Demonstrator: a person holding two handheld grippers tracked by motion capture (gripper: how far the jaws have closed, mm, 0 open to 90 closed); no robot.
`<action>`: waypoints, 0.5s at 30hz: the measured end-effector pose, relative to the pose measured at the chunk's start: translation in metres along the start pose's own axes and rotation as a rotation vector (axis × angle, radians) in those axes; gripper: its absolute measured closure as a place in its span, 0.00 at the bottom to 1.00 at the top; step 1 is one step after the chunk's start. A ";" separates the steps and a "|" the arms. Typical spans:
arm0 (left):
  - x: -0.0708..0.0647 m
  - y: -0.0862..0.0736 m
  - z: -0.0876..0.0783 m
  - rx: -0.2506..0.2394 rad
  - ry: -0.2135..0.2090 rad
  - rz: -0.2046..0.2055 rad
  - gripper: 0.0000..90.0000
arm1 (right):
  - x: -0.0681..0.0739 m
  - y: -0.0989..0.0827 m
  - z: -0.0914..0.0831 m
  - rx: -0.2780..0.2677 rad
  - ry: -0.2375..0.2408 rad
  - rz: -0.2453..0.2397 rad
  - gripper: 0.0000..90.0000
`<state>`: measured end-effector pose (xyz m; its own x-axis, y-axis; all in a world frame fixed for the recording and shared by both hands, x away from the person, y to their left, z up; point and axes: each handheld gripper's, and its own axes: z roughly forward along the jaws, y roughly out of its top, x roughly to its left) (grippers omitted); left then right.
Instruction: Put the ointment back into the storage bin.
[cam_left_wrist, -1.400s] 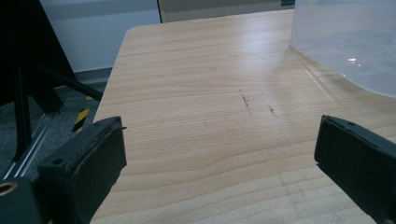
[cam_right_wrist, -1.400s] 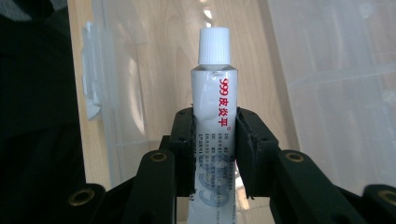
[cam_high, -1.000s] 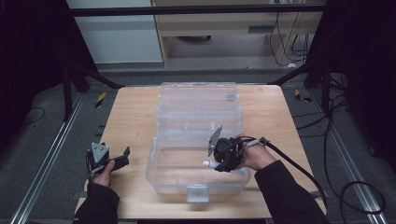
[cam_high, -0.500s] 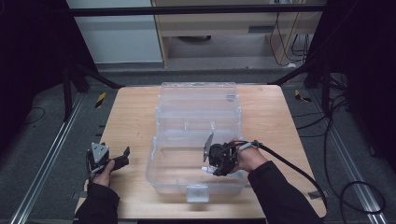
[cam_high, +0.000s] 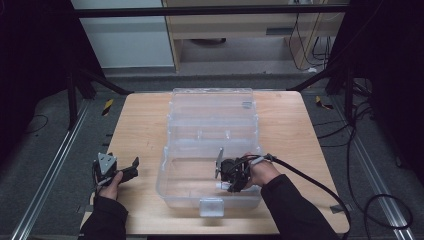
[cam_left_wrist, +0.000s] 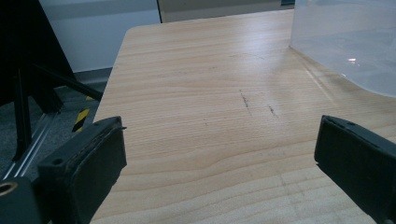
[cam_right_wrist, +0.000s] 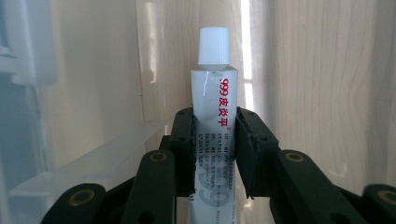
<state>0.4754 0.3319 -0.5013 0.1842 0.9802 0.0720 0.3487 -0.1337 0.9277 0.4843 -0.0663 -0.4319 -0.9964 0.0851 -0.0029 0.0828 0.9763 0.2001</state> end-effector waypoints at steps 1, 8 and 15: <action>0.000 0.000 0.000 0.000 0.000 0.000 0.02 | 0.000 0.000 0.001 0.005 -0.001 0.002 0.77; 0.000 0.000 0.000 0.000 0.000 -0.001 0.02 | -0.002 -0.002 0.005 0.013 0.003 -0.001 0.78; 0.000 0.000 0.000 0.000 0.001 -0.001 0.02 | -0.003 -0.003 0.007 0.041 0.006 0.002 0.77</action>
<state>0.4755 0.3320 -0.5013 0.1829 0.9805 0.0711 0.3491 -0.1324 0.9277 0.4870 -0.0678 -0.4397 -0.9963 0.0864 0.0036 0.0858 0.9834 0.1601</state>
